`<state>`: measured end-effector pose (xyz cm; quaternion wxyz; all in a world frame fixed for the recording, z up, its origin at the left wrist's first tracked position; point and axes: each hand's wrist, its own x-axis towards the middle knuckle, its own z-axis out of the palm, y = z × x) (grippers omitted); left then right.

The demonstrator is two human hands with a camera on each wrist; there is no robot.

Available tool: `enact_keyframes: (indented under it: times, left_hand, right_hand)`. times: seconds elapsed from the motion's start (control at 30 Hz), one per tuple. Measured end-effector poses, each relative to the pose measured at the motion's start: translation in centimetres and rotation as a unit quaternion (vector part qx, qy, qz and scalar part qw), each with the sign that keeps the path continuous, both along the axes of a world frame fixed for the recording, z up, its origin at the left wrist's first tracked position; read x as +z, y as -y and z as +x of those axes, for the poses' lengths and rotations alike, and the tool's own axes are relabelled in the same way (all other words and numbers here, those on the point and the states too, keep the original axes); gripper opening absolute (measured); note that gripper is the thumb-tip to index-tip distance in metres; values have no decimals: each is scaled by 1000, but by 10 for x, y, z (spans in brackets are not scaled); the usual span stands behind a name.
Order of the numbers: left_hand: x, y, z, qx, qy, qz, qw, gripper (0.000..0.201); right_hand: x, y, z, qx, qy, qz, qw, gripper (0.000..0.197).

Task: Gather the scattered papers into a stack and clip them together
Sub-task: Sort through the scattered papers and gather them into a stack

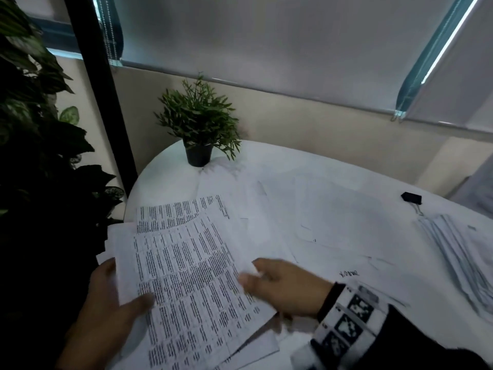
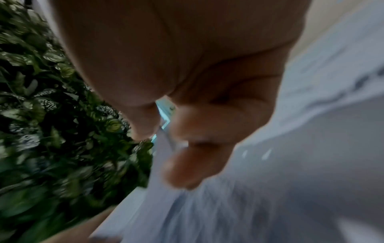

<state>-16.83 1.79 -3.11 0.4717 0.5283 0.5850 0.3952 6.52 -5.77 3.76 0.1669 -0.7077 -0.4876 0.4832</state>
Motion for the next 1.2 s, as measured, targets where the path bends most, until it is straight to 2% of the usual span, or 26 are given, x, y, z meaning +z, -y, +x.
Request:
enact_keyframes:
  times: [0.07, 0.1, 0.13, 0.2, 0.23, 0.3, 0.37, 0.43, 0.53, 0.6, 0.63, 0.73, 0.83, 0.93, 1.03, 1.13, 1.2]
  left_hand:
    - [-1, 0, -2, 23, -42, 23, 999, 94]
    - [-5, -3, -5, 27, -59, 32, 997, 99]
    - [-8, -3, -8, 21, -76, 39, 996, 104]
    - [-10, -3, -11, -18, -95, 54, 994, 108]
    - [-8, -3, -10, -48, -97, 52, 993, 103]
    - [-6, -2, -10, -98, -96, 76, 988, 89]
    - [-5, -3, -11, -124, -98, 84, 984, 86]
    - [-6, -1, -11, -132, -91, 84, 983, 82]
    - [-11, -2, -12, -118, -80, 76, 987, 67]
    - [-17, -4, -14, -119, -59, 63, 989, 67]
    - [-20, -5, -15, -120, -50, 59, 990, 69]
    - [-20, -5, -14, -118, -57, 64, 989, 59]
    - [-11, 0, -11, -112, -51, 57, 991, 46]
    - [-6, 3, -11, -104, -28, 44, 993, 42]
    - [-3, 5, -9, -99, -35, 37, 994, 40]
    - [-5, 6, -10, -98, -28, 26, 994, 38]
    - [-9, 4, -11, -89, -12, 11, 996, 39]
  right_hand:
    - [3, -23, 41, -63, 148, 93, 983, 34]
    - [5, -35, 67, -77, 252, 118, 957, 37]
    - [5, -44, 92, -69, 356, 105, 926, 50]
    - [0, -56, 137, -33, 485, -17, 874, 79]
    - [-3, -58, 152, -19, 499, -82, 863, 90]
    - [-9, -59, 168, 18, 468, -152, 871, 109]
    - [-10, -63, 171, 60, 447, -164, 877, 114]
    - [-14, -67, 174, 94, 450, -172, 871, 122]
    - [-19, -66, 175, 110, 442, -166, 875, 130]
    - [-16, -62, 170, 114, 454, -150, 871, 123]
    - [-15, -59, 166, 121, 477, -139, 859, 115]
    - [-24, -50, 158, 126, 537, -88, 830, 80]
    - [-36, -40, 162, 125, 543, -68, 828, 51]
    - [-35, -34, 156, 126, 573, -51, 809, 25]
    - [-31, -34, 152, 105, 590, -38, 799, 14]
    - [-14, -33, 144, 32, 577, -37, 815, 10]
    - [9, -31, 131, -34, 547, 44, 835, 12]
